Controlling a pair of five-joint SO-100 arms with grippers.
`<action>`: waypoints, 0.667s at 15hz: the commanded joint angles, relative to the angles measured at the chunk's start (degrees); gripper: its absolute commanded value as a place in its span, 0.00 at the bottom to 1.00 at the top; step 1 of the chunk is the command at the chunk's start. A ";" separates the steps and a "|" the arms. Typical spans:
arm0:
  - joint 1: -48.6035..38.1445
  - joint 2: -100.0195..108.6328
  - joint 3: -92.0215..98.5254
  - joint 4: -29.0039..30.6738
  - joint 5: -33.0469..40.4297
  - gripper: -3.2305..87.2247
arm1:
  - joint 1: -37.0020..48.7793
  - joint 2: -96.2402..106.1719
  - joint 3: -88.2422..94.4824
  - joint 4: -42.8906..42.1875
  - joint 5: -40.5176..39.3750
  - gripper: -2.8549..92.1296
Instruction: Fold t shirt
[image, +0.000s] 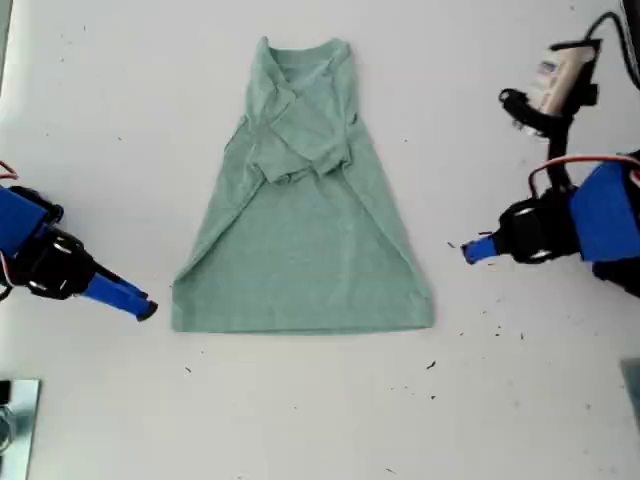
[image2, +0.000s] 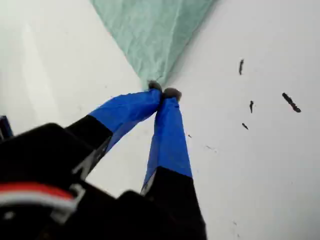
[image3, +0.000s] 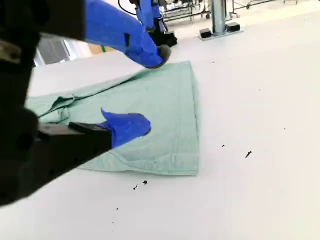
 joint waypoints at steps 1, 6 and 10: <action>0.97 0.44 0.53 -0.62 0.44 0.23 | -3.43 -24.61 -29.09 11.16 -3.78 0.19; -1.76 0.44 0.53 -0.62 0.44 0.23 | -3.08 -44.38 -44.03 17.14 -9.14 0.38; -1.93 0.44 0.53 -0.62 0.44 0.23 | -1.85 -47.72 -28.92 2.20 -10.99 0.31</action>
